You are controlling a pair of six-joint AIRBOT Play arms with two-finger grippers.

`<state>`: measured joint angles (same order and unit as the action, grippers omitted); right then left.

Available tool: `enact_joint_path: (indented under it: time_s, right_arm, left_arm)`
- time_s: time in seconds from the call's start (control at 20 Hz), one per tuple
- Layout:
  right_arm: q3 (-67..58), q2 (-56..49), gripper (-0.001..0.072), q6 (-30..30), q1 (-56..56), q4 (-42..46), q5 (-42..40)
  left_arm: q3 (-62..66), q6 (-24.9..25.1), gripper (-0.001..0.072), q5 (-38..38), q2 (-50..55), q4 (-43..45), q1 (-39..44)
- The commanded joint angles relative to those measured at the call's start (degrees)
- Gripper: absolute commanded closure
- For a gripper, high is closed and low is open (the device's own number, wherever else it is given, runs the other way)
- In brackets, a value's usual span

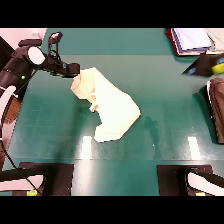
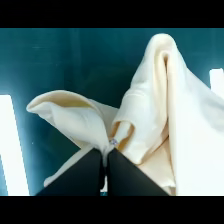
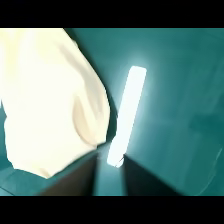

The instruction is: Fold the shirts.

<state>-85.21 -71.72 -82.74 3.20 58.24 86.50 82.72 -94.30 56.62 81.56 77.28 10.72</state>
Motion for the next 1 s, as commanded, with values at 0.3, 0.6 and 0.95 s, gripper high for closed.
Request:
enact_joint_path:
  time_s: [0.3, 0.6, 0.95]
  right_arm:
    - [32.7, -12.8, 0.0199, 11.4, 12.7, -21.6, -24.6]
    - [24.7, -22.7, 0.048, 13.5, 18.5, -25.5, -25.9]
    - [14.8, -11.9, 0.0696, 15.2, 11.8, -19.8, -23.6]
  left_arm:
    - [0.2, 0.2, 0.0686, 4.0, -1.1, 5.6, -0.5]
    - [0.2, 0.2, 0.0686, 5.8, -1.1, 5.6, -0.5]
    - [0.3, 0.2, 0.0686, 2.7, -11.3, 8.1, -0.5]
